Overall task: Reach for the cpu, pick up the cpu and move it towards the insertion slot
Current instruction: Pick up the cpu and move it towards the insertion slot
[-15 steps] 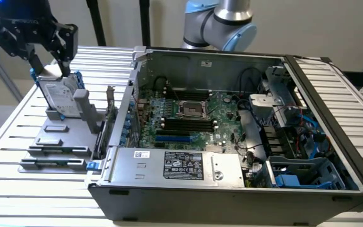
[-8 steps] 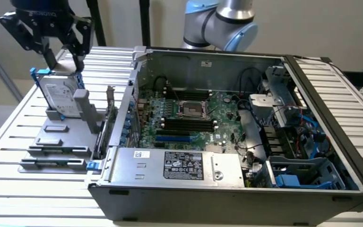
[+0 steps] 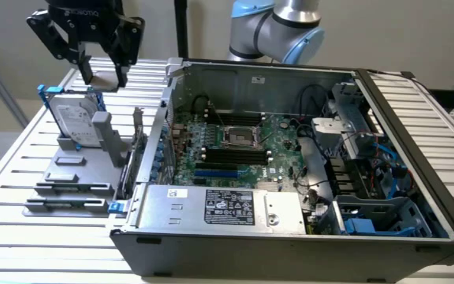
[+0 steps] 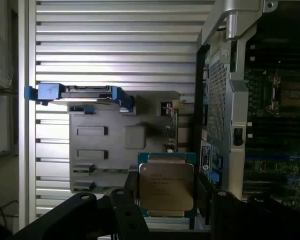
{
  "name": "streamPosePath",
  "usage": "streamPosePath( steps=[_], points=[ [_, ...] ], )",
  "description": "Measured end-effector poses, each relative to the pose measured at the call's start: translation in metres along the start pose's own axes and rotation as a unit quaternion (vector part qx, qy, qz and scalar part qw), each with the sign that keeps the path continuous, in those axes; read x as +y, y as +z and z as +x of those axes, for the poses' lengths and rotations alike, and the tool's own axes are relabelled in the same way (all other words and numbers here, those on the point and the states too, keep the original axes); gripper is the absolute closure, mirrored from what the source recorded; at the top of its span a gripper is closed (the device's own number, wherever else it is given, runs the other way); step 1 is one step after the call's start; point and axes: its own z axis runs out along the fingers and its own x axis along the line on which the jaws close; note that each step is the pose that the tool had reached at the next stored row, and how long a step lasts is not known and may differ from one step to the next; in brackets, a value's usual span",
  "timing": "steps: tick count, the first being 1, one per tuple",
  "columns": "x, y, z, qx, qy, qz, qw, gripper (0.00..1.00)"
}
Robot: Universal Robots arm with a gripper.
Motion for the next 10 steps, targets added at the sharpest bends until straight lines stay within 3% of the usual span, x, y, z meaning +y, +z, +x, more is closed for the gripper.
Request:
streamPosePath(
  steps=[10],
  points=[
    [-0.0003,-0.0053,-0.045,0.0006,0.0,-0.0034,1.0,0.45]
  ],
)
